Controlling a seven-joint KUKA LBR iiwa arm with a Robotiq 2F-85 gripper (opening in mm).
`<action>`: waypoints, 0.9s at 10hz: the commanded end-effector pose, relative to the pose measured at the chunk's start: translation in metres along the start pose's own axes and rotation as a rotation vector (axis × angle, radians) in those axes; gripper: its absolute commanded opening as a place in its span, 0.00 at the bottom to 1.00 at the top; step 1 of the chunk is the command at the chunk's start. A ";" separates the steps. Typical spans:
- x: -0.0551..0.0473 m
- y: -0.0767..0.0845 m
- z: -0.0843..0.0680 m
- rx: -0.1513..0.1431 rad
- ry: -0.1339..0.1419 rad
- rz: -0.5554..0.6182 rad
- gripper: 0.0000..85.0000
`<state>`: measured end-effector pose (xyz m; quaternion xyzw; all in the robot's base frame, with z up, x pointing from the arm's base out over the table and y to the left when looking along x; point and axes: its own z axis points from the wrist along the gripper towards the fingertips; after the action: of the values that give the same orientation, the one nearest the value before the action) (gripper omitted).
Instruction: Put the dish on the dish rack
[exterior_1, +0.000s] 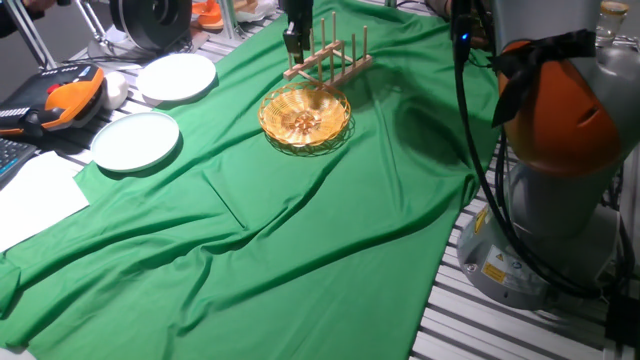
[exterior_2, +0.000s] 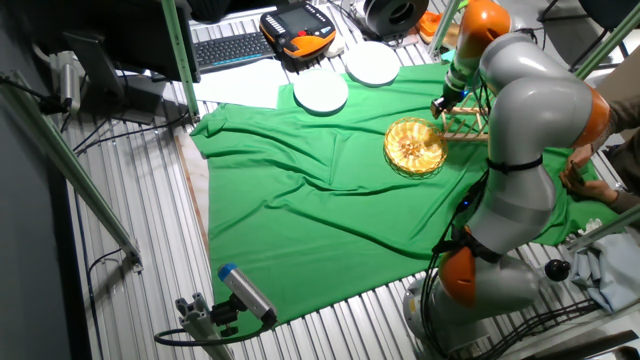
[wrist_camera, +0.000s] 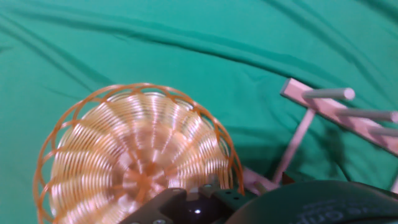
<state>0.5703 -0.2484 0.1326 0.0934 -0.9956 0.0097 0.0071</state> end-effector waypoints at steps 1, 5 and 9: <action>0.000 0.003 0.013 0.001 -0.021 0.012 0.60; -0.006 0.000 0.049 -0.036 -0.060 -0.004 0.60; -0.003 0.005 0.066 -0.038 -0.086 -0.004 0.60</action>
<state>0.5721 -0.2452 0.0645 0.0964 -0.9947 -0.0133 -0.0344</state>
